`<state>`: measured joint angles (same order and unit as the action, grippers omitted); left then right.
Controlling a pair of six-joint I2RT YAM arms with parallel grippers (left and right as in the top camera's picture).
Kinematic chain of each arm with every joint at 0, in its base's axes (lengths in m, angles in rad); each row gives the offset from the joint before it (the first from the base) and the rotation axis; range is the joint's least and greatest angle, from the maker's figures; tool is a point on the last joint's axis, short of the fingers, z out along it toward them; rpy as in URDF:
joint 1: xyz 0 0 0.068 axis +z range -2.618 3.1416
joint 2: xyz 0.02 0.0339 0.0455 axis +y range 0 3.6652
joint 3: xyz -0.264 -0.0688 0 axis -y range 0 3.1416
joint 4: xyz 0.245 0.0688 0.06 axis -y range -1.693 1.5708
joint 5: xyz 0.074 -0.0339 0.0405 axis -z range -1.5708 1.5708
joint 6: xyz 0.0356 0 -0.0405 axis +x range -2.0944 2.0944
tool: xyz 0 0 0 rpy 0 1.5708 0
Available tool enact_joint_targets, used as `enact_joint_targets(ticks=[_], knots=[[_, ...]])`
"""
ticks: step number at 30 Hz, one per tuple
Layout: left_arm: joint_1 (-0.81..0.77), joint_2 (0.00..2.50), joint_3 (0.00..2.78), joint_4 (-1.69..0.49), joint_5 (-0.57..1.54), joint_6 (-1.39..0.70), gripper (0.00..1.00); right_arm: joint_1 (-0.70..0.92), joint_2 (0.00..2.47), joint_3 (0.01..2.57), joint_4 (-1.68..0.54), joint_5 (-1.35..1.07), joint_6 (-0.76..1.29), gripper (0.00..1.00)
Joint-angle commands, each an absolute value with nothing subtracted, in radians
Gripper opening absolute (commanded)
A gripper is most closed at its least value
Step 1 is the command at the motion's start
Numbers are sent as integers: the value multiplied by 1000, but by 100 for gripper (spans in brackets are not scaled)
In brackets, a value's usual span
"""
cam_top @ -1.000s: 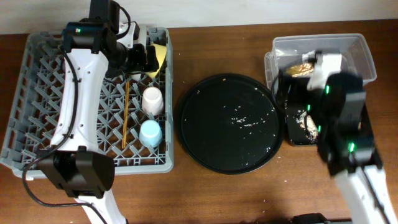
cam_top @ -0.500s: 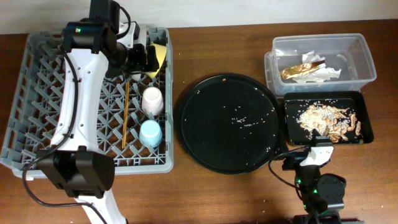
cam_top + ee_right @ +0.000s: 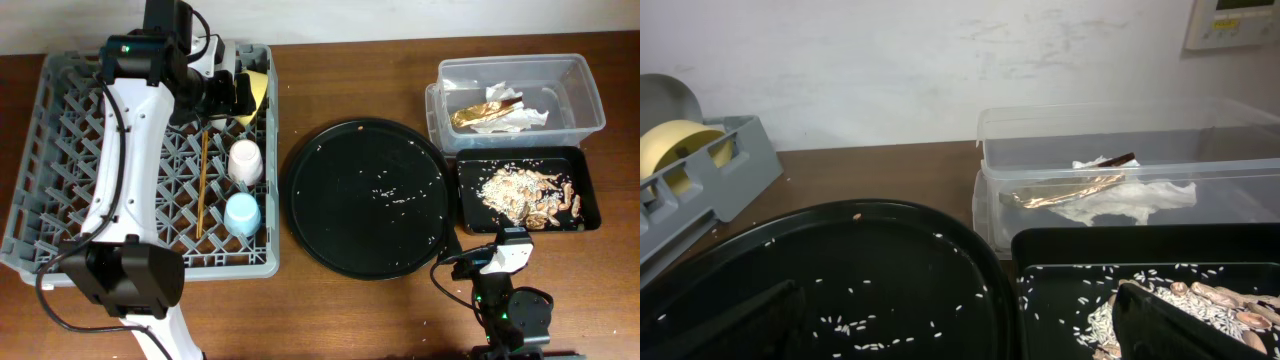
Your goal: Sort waste into correct bins and load items into the dishwasher rack
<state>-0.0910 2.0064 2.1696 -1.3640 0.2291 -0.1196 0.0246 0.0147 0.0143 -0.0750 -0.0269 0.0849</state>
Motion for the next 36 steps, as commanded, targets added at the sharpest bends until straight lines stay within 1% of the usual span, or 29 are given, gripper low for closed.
enact_joint_targets(ticks=[1, 8, 12, 15, 17, 18, 20, 22, 24, 29, 32, 36], knots=[[-89, 1996, 2180, -1362, 236, -114, 99, 20, 6, 6, -75, -33, 82, 98], [-89, 1996, 2180, -1362, 236, -114, 99, 20, 6, 6, -75, -33, 82, 98], [-92, 1983, 2180, -1351, 139, -109, 99, 20, 6, 6, -75, -33, 82, 98], [-101, 1916, 2138, -1155, 127, -4, 99, 20, 6, 6, -75, -33, 82, 98], [-102, 1771, 1960, -950, 125, 60, 99, 20, 6, 6, -75, -33, 82, 99], [-101, 1724, 1895, -895, 114, 62, 99, 20, 6, 6, -75, -33, 82, 98], [-77, 1541, 1625, -725, 108, 62, 99, 20, 6, 6, -75, -33, 82, 98], [-47, 1394, 1409, -619, 108, 62, 99, 20, 6, 6, -75, -33, 82, 98], [-3, 1188, 1128, -489, 107, 62, 99, 20, 6, 6, -75, -33, 82, 99], [56, 800, 657, -238, 109, 61, 99, 20, 6, 6, -75, -33, 82, 99], [80, 605, 424, -118, 109, 61, 99, 20, 6, 6, -75, -33, 82, 99], [111, 430, 186, 34, 115, 62, 99, 20, 6, 6, -75, -33, 82, 99]])
